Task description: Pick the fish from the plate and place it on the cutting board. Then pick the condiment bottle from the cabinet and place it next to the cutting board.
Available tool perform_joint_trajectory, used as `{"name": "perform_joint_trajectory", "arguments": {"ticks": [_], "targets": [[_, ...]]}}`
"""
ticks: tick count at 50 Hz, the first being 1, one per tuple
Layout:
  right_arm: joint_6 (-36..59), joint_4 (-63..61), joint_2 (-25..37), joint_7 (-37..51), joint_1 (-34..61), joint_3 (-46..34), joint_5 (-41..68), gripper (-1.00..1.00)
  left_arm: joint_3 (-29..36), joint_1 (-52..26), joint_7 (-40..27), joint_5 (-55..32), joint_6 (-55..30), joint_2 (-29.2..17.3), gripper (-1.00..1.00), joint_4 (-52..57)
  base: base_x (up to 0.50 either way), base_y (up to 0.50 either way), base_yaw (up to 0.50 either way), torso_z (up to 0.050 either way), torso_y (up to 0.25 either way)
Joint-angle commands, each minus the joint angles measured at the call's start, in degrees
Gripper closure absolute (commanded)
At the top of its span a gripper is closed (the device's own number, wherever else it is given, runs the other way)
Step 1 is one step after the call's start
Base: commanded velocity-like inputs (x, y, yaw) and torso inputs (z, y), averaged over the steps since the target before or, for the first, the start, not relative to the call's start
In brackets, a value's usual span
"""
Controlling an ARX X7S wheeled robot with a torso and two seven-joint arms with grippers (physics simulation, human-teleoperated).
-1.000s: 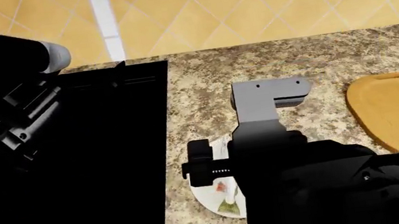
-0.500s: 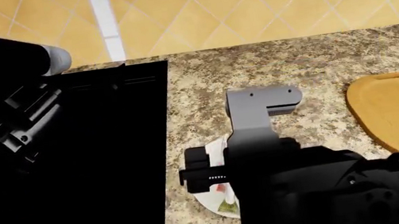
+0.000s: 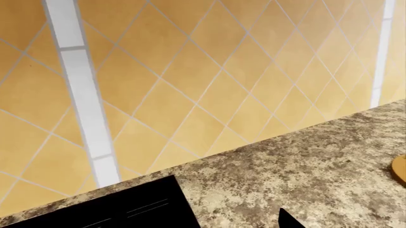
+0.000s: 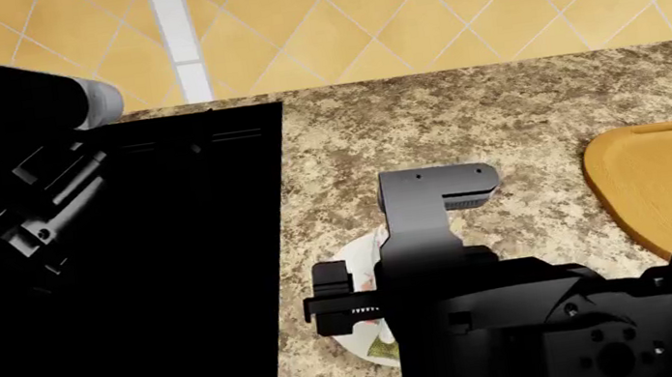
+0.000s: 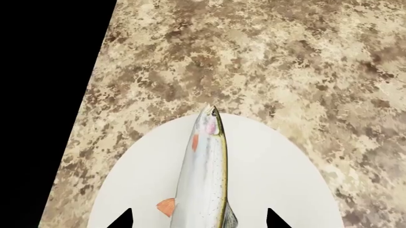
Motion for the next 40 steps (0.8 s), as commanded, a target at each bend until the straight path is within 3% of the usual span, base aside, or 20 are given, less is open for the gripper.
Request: {"name": "perform_joint_trajectory", "arguments": {"ticks": [1, 40], "targets": [[0.2, 1.6, -0.2, -1.4, -0.6, -0.7, 0.1, -1.0, 0.3, 0.0, -0.3, -0.4, 0.3, -0.2, -1.0, -0.3, 0.0, 0.0, 0.0, 0.0, 0.0], [0.8, 4.4, -0.7, -3.9, -3.1, -2.5, 0.0, -1.0, 1.1, 0.9, -1.0, -1.3, 2.1, -1.0, -1.0, -1.0, 0.0, 0.0, 0.0, 0.0, 0.0]]}}
